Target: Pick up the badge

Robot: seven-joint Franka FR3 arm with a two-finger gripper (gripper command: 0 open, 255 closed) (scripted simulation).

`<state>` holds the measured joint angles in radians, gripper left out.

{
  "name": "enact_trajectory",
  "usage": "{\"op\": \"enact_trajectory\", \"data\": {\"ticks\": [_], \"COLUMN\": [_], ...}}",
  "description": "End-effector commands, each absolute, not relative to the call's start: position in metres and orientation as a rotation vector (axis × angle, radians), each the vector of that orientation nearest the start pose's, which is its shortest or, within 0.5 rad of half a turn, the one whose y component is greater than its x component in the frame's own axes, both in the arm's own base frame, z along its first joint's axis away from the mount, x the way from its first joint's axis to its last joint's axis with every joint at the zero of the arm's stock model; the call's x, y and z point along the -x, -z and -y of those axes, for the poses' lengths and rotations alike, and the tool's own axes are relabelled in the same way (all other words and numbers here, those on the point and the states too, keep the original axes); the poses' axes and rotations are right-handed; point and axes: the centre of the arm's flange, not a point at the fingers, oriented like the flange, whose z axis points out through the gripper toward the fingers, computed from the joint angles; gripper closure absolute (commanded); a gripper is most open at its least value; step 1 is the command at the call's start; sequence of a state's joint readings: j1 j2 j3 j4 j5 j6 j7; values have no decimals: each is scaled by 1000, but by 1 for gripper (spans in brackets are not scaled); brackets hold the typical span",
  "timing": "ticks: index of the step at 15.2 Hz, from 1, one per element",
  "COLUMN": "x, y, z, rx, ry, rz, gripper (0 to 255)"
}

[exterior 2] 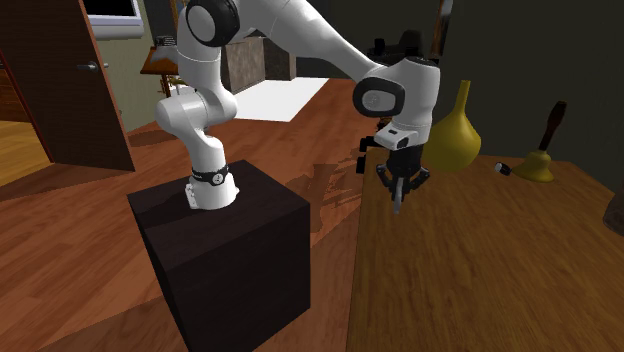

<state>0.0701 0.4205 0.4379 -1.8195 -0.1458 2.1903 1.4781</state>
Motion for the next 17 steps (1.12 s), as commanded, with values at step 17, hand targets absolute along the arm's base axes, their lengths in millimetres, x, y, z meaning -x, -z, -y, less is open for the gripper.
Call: {"op": "enact_trajectory", "data": {"ticks": [17], "x": [-571], "y": [-405], "z": [-289], "rx": [2793], "ry": [-79], "rz": [-1380], "gripper": [255]}}
